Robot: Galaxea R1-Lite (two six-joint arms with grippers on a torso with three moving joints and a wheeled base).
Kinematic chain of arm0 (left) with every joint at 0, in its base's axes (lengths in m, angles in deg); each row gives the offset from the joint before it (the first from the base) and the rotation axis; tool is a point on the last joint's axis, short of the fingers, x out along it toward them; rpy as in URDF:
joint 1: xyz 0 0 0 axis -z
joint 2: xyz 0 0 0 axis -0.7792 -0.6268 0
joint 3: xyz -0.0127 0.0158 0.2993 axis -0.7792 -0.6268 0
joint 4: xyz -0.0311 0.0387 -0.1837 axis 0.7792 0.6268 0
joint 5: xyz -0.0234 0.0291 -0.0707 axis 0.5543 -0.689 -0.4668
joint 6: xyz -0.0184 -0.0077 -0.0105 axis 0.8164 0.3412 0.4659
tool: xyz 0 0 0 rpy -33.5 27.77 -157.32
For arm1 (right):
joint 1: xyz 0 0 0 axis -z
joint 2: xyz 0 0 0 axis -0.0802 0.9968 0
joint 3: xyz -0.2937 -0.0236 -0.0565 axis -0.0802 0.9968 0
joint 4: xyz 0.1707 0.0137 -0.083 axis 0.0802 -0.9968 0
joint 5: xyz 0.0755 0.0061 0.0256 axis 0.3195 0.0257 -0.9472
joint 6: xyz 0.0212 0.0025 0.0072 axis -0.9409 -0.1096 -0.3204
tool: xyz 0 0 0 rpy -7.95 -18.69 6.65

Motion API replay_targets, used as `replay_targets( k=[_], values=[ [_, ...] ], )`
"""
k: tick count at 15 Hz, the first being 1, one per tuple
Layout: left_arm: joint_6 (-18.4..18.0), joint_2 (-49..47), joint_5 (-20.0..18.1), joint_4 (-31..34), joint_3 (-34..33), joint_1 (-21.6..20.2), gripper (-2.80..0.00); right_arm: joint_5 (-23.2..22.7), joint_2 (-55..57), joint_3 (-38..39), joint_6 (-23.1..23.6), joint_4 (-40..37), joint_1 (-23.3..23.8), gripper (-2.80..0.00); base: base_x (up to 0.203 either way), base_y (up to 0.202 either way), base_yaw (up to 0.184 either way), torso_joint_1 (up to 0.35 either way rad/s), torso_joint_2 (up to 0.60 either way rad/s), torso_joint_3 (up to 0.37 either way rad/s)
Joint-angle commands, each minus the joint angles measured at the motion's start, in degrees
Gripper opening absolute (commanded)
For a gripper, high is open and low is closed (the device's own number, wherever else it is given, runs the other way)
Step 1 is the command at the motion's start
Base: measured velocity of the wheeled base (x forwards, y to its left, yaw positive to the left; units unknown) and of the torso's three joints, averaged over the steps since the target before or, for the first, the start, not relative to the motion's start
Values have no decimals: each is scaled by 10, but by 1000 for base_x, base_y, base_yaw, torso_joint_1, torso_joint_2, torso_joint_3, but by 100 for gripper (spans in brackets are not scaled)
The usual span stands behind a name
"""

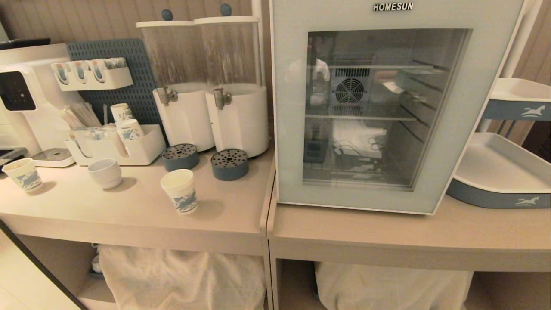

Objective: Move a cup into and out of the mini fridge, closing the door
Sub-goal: Open the freezer door

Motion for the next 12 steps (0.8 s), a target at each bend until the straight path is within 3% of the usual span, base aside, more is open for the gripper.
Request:
replay_targets(
  k=[1,4,6,7,10,12],
  values=[
    [1,-8,-4,32,-3,0,-280,0,1,0,0,0,-1,-280,0,0,0,0,0,0],
    [9,-49,-52,128,167,0,-280,0,1,0,0,0,0,-280,0,0,0,0,0,0],
    [26,-133,-87,168,252,14,-280,0,1,0,0,0,-1,-280,0,0,0,0,0,0],
    [37,-181,-97,179,292,31,-280,0,1,0,0,0,0,-280,0,0,0,0,0,0],
    [61,-311,-110,194,397,151,-280,0,1,0,0,0,-1,-280,0,0,0,0,0,0],
    [62,-386,-112,163,422,176,-280,0,1,0,0,0,-1,-280,0,0,0,0,0,0]
  ],
)
